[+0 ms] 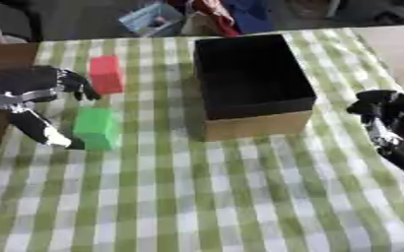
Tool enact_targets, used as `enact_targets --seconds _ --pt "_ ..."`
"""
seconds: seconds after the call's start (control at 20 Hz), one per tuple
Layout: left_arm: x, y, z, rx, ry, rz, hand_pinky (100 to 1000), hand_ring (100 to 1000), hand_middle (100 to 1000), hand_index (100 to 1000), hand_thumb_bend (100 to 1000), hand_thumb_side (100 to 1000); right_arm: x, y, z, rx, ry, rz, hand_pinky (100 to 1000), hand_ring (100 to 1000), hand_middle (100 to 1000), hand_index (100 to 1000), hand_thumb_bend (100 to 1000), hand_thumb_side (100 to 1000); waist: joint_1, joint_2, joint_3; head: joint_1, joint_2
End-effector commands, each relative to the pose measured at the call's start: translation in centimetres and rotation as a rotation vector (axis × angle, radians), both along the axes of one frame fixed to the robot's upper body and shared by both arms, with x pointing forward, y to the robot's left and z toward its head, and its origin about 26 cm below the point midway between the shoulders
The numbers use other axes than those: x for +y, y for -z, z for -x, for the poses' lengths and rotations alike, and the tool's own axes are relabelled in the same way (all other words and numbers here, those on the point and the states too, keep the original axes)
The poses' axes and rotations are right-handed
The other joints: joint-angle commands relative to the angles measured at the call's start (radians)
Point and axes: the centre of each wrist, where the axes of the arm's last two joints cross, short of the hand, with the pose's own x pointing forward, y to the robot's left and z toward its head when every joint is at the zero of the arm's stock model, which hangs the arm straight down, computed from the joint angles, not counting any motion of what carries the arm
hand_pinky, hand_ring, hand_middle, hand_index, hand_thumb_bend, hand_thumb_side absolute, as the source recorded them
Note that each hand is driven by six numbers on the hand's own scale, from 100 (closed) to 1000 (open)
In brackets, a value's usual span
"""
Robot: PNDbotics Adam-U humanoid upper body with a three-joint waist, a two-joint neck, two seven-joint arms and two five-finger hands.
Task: Pick up objects on the table and place them in the box.
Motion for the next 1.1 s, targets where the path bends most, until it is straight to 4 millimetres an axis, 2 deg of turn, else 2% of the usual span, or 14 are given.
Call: enact_targets --seconds 0.05,0.45,0.5,0.75,1.05,1.1 --pt "0.3 -1.0 -0.1 -0.025 0.007 -0.029 716 617 644 836 614 517 -0.4 -0.8 -0.1 -0.021 -0.006 0.020 762 670 582 726 100 436 0.000 -0.018 -0.001 0.002 -0.013" --pt "0.5 -0.3 -0.4 -0.036 -0.020 -0.027 692 587 611 823 575 398 -0.3 -0.8 -0.1 -0.020 -0.014 0.021 763 670 581 726 100 437 -0.001 -0.012 -0.011 0.002 -0.015" --pt "0.6 -0.2 -0.5 -0.037 -0.023 -0.025 684 572 595 817 560 360 -0.3 -0.8 -0.1 -0.020 -0.014 0.021 763 670 581 726 100 437 -0.001 -0.011 -0.012 0.002 -0.015" --pt "0.6 0.2 -0.6 -0.036 -0.022 -0.006 665 532 538 794 521 282 -0.3 -0.8 -0.2 -0.019 -0.015 0.021 763 670 580 726 100 437 -0.003 -0.008 -0.014 0.001 -0.014" --pt "0.5 0.1 -0.6 -0.041 -0.002 0.063 614 408 396 686 422 231 -0.3 -0.8 -0.2 -0.019 -0.018 0.022 763 671 580 727 100 435 -0.007 -0.005 -0.018 0.001 -0.013" --pt "0.5 0.0 -0.6 -0.045 0.001 0.082 609 386 370 657 353 274 -0.3 -0.8 -0.2 -0.019 -0.018 0.022 763 671 580 727 100 436 -0.008 -0.004 -0.019 0.001 -0.013"
